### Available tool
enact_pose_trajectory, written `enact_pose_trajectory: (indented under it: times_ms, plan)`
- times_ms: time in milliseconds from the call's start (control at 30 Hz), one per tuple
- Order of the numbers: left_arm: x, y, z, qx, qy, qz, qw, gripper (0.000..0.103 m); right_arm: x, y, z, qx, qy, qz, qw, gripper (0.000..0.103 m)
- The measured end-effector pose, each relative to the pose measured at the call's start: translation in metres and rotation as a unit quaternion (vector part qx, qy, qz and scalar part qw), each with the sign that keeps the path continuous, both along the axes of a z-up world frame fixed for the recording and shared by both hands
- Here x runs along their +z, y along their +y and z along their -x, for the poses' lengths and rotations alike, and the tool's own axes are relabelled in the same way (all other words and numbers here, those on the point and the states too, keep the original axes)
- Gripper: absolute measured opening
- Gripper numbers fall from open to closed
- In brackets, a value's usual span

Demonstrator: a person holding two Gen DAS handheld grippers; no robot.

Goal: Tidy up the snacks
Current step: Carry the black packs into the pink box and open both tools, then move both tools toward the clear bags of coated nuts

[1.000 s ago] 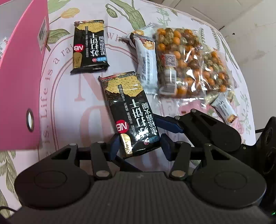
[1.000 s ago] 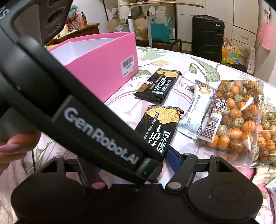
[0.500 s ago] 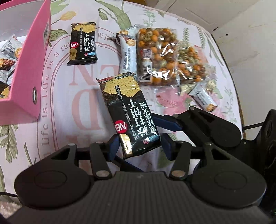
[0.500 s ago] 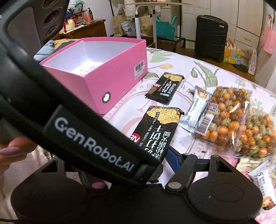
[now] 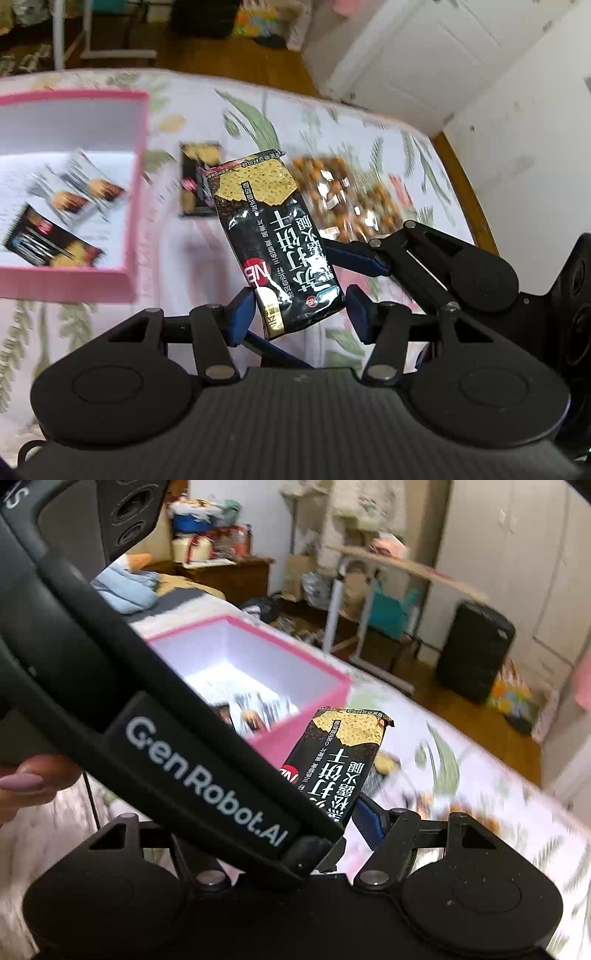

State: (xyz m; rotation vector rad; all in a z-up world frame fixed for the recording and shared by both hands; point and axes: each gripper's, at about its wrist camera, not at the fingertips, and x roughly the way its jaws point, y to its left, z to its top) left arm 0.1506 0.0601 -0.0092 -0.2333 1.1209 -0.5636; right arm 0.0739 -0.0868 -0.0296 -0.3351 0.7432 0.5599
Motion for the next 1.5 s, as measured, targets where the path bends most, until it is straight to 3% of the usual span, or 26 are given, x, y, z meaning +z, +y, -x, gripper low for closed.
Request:
enact_pose_trajectory:
  times_ms: [200, 433, 633, 867, 1000, 1233, 1433, 1500]
  plan:
    - [0.035, 0.045, -0.018, 0.041, -0.026, -0.01, 0.9988, 0.052, 0.025, 0.043, -0.02, 0.077, -0.046, 0.026, 0.996, 0.074]
    - [0.046, 0.106, -0.053, 0.115, -0.023, -0.028, 0.9927, 0.053, 0.026, 0.088, -0.071, 0.131, -0.039, -0.034, 0.99, 0.074]
    - [0.012, 0.146, -0.096, 0.171, 0.003, -0.064, 0.9833, 0.053, -0.014, 0.12, -0.124, 0.12, 0.043, -0.089, 0.988, 0.074]
    - [-0.046, 0.169, -0.13, 0.202, 0.067, -0.068, 0.9747, 0.053, -0.058, 0.15, -0.15, 0.098, 0.125, -0.078, 0.984, 0.076]
    - [-0.058, 0.172, -0.126, 0.219, 0.067, -0.07, 0.9709, 0.053, -0.064, 0.141, -0.162, 0.053, 0.171, -0.095, 0.979, 0.078]
    - [-0.029, 0.169, -0.106, 0.212, 0.026, -0.078, 0.9738, 0.053, -0.03, 0.096, -0.132, 0.048, 0.132, -0.12, 0.983, 0.081]
    - [0.016, 0.144, -0.08, 0.159, -0.022, -0.099, 0.9821, 0.053, 0.017, 0.031, -0.08, 0.045, 0.044, -0.117, 0.991, 0.081]
    - [0.03, 0.132, -0.074, 0.136, -0.034, -0.102, 0.9849, 0.053, 0.027, 0.017, -0.086, 0.035, 0.021, -0.103, 0.994, 0.081]
